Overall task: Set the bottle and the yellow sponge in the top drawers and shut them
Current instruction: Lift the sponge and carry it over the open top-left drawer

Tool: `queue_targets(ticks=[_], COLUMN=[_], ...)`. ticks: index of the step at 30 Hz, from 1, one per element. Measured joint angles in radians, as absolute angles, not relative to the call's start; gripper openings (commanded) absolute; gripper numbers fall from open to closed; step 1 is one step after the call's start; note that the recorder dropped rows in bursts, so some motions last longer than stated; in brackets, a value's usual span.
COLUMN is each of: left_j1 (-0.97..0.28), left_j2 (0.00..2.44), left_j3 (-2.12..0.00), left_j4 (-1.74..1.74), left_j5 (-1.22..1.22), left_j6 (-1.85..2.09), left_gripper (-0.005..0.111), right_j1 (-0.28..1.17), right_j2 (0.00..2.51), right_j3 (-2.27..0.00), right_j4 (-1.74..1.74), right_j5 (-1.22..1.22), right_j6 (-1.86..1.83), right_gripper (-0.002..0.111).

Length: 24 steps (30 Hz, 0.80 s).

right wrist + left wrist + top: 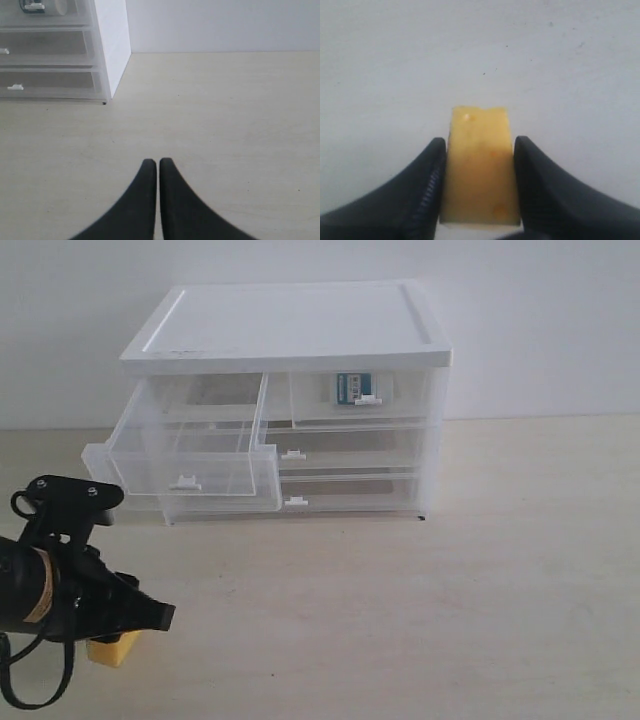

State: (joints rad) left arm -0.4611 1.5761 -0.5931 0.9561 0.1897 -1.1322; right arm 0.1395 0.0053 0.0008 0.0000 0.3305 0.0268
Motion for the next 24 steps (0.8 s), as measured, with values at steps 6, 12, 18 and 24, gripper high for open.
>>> queue_targets(ticks=[6, 12, 18, 24], left_j1=[-0.466, -0.558, -0.670, -0.715], left_j2=[1.424, 1.294, 1.187, 1.108], left_j3=[-0.521, -0.505, -0.556, -0.661], left_j4=[0.911, 0.770, 0.728, 0.720], left_j5=[0.194, 0.197, 0.226, 0.233], left_j6=[-1.063, -0.860, -0.737, -0.668], left_gripper=[0.004, 0.004, 0.004, 0.004], right_j1=[0.139, 0.139, 0.139, 0.139], right_j2=[0.005, 0.005, 0.005, 0.005], right_j3=[0.001, 0.001, 0.001, 0.001], right_j4=[0.000, 0.000, 0.000, 0.000], right_j5=[0.331, 0.331, 0.331, 0.331], right_j6=[0.027, 0.027, 0.027, 0.027], right_gripper=[0.000, 0.000, 0.000, 0.000])
